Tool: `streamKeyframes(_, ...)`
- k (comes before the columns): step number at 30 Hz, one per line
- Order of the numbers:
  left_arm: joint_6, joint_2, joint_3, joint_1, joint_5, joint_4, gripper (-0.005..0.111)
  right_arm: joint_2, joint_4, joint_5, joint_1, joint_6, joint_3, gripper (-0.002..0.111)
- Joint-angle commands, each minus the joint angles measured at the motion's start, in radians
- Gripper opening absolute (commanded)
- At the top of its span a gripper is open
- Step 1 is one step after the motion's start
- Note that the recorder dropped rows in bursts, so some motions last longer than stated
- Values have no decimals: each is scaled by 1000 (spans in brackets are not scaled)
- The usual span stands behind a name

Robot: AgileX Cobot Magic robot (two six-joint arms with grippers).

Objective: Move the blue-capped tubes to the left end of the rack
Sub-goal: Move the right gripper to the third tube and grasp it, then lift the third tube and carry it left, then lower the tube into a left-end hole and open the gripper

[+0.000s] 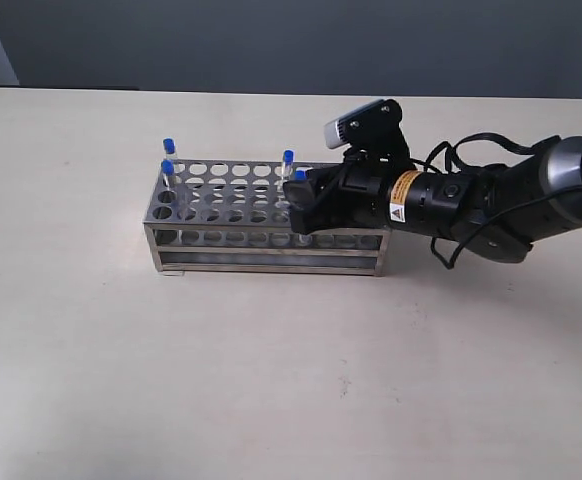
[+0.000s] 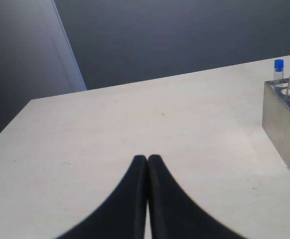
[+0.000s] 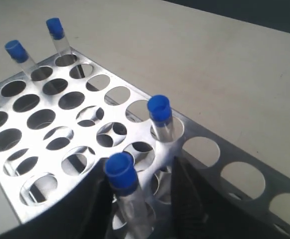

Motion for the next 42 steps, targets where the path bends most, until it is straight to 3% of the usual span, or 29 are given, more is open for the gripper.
streamKeyframes(1, -3, 4, -2, -6, -13, -4, 0, 1, 14, 0, -5, -7, -4, 14)
streamKeyframes(3, -3, 4, -2, -6, -13, -4, 0, -6, 14, 0, -5, -7, -4, 0)
streamKeyframes(13, -3, 4, -2, -6, -13, -4, 0, -181, 5, -4, 1, -4, -6, 0)
streamKeyframes(18, -3, 4, -2, -6, -13, -4, 0, -214, -7, -1, 59, -4, -56, 0)
streamKeyframes(25, -3, 4, -2, -6, -13, -4, 0, -122, -7, 11, 168, -4, -216, 0)
streamKeyframes(32, -3, 4, -2, -6, -13, -4, 0, 14, -52, 138, 275, -2, -394, 0)
streamKeyframes(42, -3, 4, -2, -6, -13, -4, 0, 114, -52, 152, 286, -2, -423, 0)
